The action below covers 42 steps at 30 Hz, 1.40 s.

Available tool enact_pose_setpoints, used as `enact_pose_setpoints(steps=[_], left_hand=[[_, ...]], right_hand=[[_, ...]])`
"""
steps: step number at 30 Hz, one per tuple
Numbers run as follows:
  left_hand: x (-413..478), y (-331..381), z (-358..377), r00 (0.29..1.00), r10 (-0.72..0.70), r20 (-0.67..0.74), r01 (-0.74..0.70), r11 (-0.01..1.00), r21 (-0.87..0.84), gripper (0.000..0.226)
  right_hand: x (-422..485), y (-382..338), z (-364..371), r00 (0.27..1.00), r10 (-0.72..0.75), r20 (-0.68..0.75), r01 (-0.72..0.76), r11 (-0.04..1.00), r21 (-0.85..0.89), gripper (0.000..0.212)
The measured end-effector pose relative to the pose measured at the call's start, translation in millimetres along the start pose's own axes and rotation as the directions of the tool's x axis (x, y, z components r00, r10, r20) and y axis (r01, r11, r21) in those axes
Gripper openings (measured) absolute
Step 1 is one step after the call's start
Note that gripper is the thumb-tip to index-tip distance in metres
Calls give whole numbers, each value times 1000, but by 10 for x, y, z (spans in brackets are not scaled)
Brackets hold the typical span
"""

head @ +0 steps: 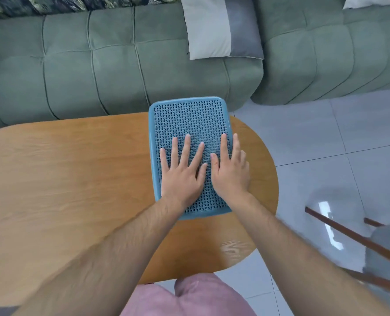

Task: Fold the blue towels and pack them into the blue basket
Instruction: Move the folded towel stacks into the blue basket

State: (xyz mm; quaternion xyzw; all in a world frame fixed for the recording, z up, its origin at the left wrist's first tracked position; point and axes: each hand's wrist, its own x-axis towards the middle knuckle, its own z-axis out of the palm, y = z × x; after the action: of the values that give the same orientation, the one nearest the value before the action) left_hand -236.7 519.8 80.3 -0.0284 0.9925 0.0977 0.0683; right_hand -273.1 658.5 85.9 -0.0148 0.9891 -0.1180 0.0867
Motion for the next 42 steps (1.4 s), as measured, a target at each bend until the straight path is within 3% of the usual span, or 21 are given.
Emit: enact_pose_setpoints(steps=[4, 7, 10, 12, 15, 17, 22, 26, 30, 32, 35, 40, 42], left_hand=[[16, 22, 13, 999, 5, 38, -6, 1000, 6, 59], [-75, -36, -22, 998, -3, 55, 6, 999, -51, 63], [-404, -134, -114, 992, -120, 36, 123, 985, -119, 73], [-678, -191, -199, 964, -247, 95, 262, 942, -209, 81], [-946, -150, -328, 854, -452, 256, 520, 747, -414, 92], [-1015, -99, -368, 783, -523, 337, 620, 609, -495, 91], [-1057, -138, -349, 659, -600, 454, 719, 325, -614, 73], [-1125, -113, -218, 535, -688, 491, 739, 98, -667, 49], [-1125, -120, -142, 484, -706, 517, 678, -71, -731, 41], [-1132, -115, -134, 492, -704, 512, 666, -74, -742, 40], [-1134, -141, -132, 517, -695, 500, 683, -17, -731, 38], [-1106, -212, -257, 499, -660, 562, 707, -66, -704, 37], [-1090, -223, -330, 499, -640, 585, 709, -87, -700, 38]], right_hand=[[30, 29, -9, 999, -17, 38, 16, 999, 29, 64], [-63, 112, -100, 995, -42, 92, 24, 982, 187, 66], [-426, 247, -150, 994, 67, 92, -96, 927, 363, 65], [-730, 311, -137, 980, 170, 100, -197, 869, 454, 59], [-1001, 334, -179, 926, 332, 179, -369, 697, 615, 41], [-1055, 342, -211, 877, 415, 240, -459, 581, 672, 29], [-1080, 383, -234, 760, 500, 416, -594, 273, 757, 34], [-1106, 358, -240, 739, 503, 447, -581, 142, 801, 33], [-1121, 341, -197, 740, 518, 429, -569, 142, 810, 31], [-1128, 343, -154, 743, 519, 422, -572, 165, 804, 28], [-1116, 356, -123, 751, 540, 381, -586, 278, 761, 20], [-1059, 393, -150, 760, 496, 420, -606, 307, 734, 17], [-1044, 369, -185, 764, 497, 411, -614, 364, 700, 18]])
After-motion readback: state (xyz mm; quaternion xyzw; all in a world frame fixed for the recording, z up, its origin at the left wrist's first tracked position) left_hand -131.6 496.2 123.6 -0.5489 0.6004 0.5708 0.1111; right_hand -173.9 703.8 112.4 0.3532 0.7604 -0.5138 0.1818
